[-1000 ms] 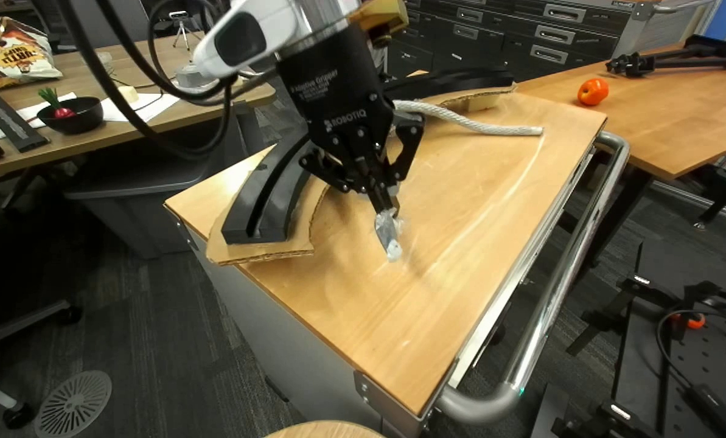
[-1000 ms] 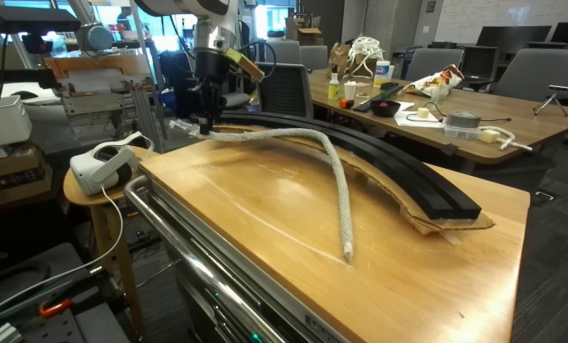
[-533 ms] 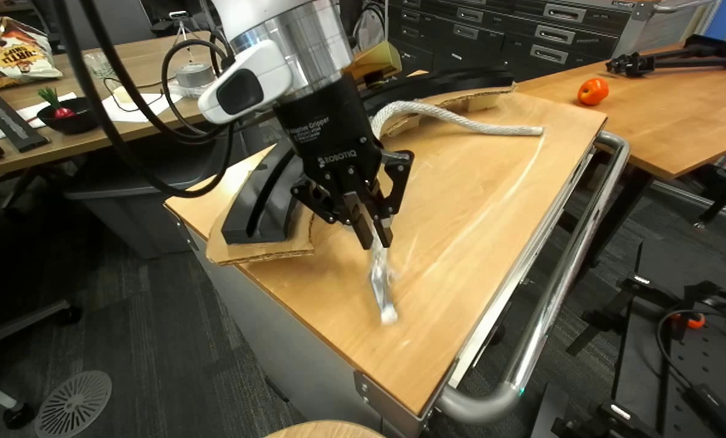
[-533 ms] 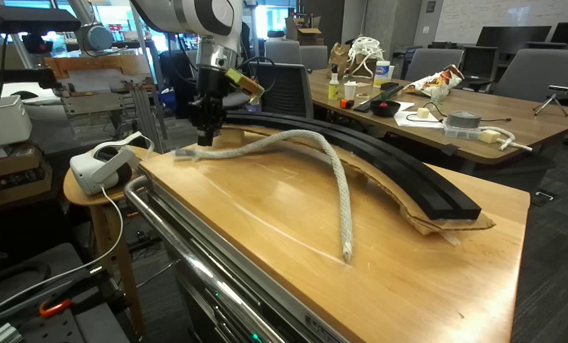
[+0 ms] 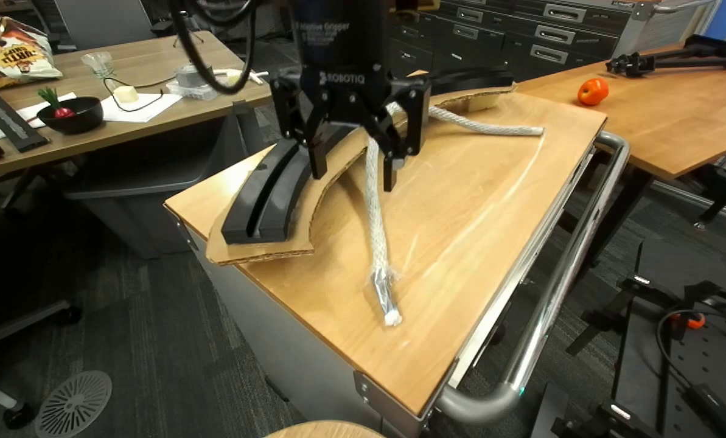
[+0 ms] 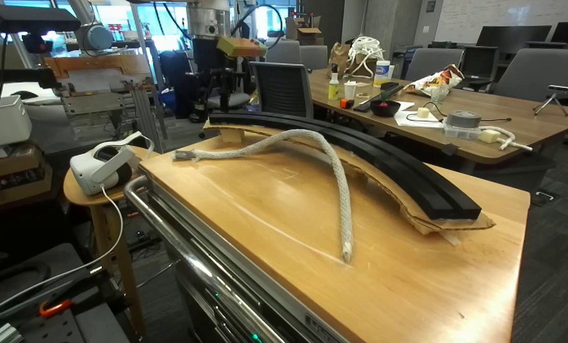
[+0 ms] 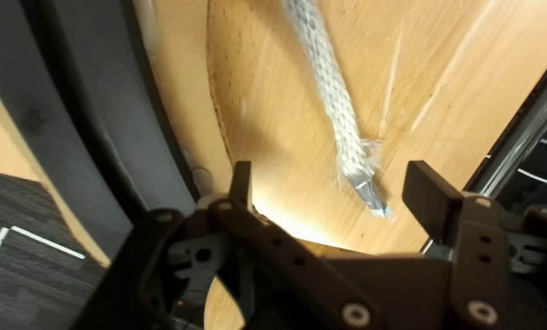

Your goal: Put the rope on the table

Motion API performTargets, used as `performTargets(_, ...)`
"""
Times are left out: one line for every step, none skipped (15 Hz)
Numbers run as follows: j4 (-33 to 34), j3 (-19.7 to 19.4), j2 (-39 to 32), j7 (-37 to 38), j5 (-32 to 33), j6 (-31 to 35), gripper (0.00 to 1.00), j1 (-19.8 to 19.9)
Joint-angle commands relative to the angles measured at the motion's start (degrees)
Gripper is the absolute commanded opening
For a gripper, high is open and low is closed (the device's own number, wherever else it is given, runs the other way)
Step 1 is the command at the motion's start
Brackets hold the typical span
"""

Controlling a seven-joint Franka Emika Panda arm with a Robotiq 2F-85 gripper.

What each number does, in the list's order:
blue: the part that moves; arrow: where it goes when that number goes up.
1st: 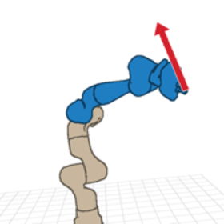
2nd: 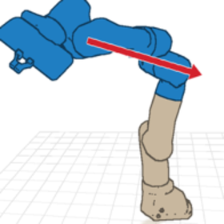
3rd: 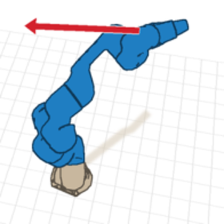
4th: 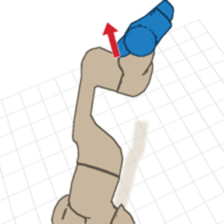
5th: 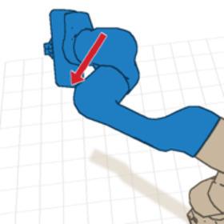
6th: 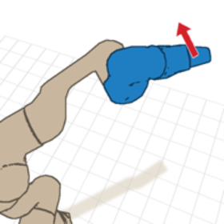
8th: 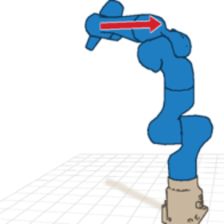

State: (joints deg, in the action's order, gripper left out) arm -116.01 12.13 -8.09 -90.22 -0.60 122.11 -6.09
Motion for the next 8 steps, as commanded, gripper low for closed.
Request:
performTargets(-12.7, -2.3, 14.4, 2.4, -3.3, 6.6, 1.00, 1.2)
performTargets(-4.8, -2.0, 6.1, 1.4, -1.3, 2.5, 1.00, -0.2)
performTargets(-6.3, -2.5, 8.2, 1.5, -1.3, 2.5, 1.00, -0.3)
performTargets(-6.5, -2.7, 8.7, 1.5, -1.3, 2.3, 1.00, -0.3)
performTargets(-6.4, -2.6, 8.3, 1.5, -1.3, 2.3, 1.00, -0.3)
performTargets(-5.8, -2.4, 7.0, 5.3, 1.2, 3.7, 1.00, -0.6)
performTargets(-5.5, -2.3, 6.0, 9.5, 4.4, 5.5, 0.99, -0.9)
performTargets(-5.0, -2.5, 5.3, 12.3, 6.6, 5.6, 1.00, -0.8)
